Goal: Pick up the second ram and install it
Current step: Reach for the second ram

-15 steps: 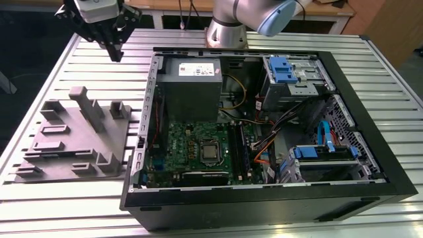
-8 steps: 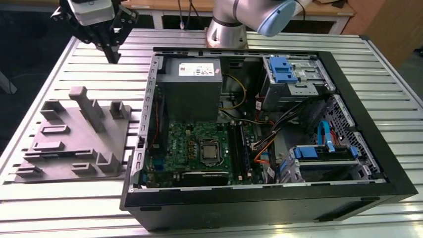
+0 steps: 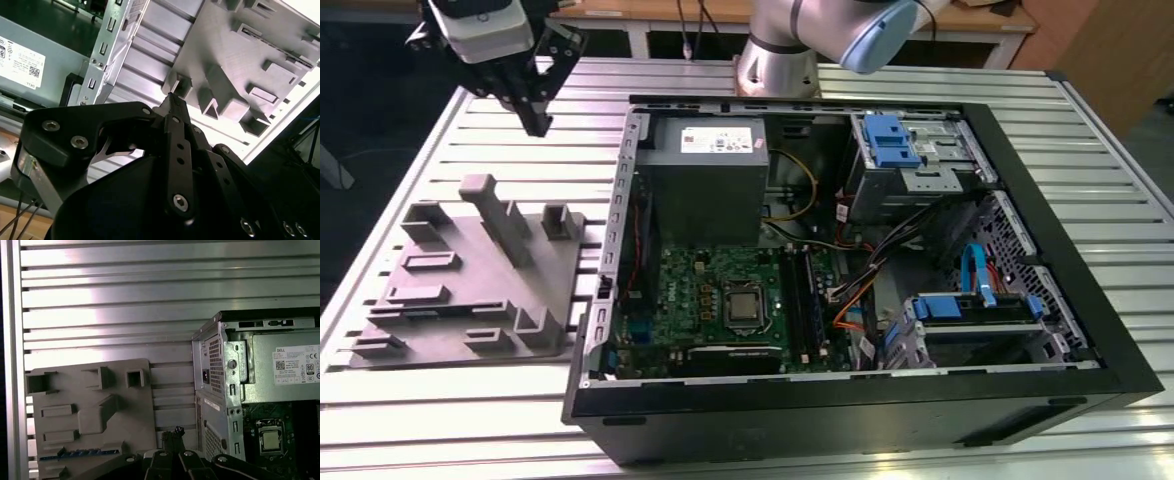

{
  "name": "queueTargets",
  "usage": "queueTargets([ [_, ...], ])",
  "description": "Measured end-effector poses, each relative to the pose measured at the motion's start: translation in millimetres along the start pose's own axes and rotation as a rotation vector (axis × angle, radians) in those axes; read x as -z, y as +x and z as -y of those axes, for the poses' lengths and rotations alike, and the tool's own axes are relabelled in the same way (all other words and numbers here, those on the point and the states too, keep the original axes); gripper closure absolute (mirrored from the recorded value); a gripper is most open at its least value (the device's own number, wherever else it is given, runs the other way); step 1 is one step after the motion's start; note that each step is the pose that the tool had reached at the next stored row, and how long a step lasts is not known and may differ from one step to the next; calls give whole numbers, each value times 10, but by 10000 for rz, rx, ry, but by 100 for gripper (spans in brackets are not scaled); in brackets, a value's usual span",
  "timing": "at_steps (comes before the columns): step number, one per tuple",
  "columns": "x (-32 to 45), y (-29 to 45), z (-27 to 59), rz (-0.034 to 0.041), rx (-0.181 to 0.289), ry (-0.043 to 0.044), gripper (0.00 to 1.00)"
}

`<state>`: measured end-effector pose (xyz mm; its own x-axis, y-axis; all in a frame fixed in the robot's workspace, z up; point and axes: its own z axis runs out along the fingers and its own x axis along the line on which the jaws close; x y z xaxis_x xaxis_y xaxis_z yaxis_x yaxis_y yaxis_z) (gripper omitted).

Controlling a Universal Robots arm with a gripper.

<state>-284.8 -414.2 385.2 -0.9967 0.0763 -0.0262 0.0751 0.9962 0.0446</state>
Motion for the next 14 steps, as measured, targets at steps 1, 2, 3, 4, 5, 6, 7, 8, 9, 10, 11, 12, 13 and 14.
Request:
queueTargets([
  [1, -1, 11, 14, 0, 1, 0, 90],
  [2, -2, 20, 31, 0, 2, 0, 90],
  [3, -2, 28, 47, 0, 1, 0, 90],
  [4, -3, 36, 62, -1, 1, -1, 90],
  [5, -3, 45, 77, -1, 1, 0, 90],
  [6, -6, 56, 90, -1, 0, -1, 90],
  [7, -7, 67, 102, -1, -1, -2, 90],
  [8, -9, 77, 113, 0, -1, -2, 90],
  [9, -11, 88, 126, -1, 0, -2, 90],
  [10, -13, 100, 138, -1, 1, -1, 90],
  [11, -16, 112, 149, 0, 0, -2, 90],
  [12, -18, 122, 159, -1, 1, -1, 90],
  [13, -22, 132, 167, -1, 2, -1, 90],
  [14, -25, 146, 175, -1, 0, -1, 90],
])
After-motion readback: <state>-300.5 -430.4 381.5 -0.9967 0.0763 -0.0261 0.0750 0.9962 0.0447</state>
